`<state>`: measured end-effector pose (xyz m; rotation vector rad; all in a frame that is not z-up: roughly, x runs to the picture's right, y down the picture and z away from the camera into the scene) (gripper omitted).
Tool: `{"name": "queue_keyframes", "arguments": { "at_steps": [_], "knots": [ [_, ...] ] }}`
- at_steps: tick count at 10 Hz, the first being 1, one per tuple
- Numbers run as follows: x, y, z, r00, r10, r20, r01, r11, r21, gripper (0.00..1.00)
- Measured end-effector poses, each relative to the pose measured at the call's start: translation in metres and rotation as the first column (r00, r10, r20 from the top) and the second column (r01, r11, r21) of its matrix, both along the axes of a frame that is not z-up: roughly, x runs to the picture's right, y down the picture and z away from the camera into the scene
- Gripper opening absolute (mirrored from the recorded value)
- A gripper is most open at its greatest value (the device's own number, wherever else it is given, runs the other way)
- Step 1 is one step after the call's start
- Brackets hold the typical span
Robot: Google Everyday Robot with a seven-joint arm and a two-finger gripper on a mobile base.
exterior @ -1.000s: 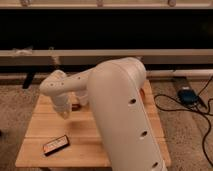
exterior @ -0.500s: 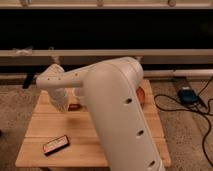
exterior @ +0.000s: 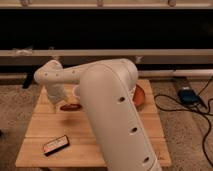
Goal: Place the pepper on the white sponge
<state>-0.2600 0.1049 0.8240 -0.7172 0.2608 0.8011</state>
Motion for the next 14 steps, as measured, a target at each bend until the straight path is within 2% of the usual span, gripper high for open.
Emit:
{"name": "queue_keyframes", "arguments": {
  "at_steps": [2,6,8,11,14],
  "knots": [
    [-0.011,0.000,0.004,0.999,-0.031,0.037,0.031,0.9995,-0.002,0.80],
    [-0.022,0.001,0.026,0.996,-0.076,0.054,0.076,0.9971,-0.007,0.80],
    [-0.019,-0.003,0.039,0.994,-0.095,0.050,0.095,0.9955,-0.004,0.80],
    [-0.005,-0.018,0.056,0.996,-0.087,0.023,0.087,0.9962,-0.001,0.80],
    [0.007,-0.020,0.068,0.997,-0.077,0.002,0.077,0.9970,-0.011,0.80]
  ]
}}
